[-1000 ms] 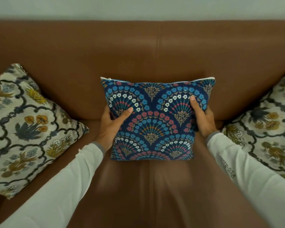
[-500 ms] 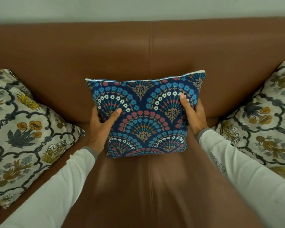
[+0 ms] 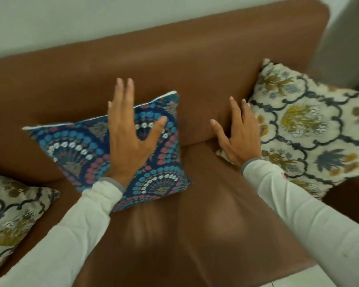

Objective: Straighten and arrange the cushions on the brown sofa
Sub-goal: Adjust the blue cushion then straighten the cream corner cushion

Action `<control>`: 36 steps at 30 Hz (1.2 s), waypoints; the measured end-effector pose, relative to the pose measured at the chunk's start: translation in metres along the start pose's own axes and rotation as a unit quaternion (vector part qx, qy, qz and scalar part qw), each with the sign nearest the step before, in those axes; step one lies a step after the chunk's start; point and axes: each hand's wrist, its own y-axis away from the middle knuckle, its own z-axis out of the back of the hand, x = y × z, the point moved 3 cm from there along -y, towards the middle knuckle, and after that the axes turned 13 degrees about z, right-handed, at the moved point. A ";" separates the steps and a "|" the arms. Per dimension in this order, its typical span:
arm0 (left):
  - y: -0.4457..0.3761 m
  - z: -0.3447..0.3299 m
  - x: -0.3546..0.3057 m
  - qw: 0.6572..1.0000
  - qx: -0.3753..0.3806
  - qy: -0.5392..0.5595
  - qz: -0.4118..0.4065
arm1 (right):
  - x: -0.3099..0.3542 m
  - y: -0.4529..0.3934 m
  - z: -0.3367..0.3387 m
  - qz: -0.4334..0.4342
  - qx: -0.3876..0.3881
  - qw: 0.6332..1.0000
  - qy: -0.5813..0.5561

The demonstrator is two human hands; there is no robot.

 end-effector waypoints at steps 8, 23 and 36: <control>-0.009 -0.185 -0.113 0.966 0.245 0.014 -0.079 | -0.170 0.013 0.124 -0.098 -0.056 0.976 0.187; -0.036 -0.321 -0.144 0.923 0.333 0.172 0.091 | -0.284 0.064 0.165 -0.236 -0.148 0.960 -0.011; -0.024 -0.275 -0.168 0.980 0.132 -0.110 -0.097 | -0.246 0.034 0.169 -0.128 -0.119 0.945 0.275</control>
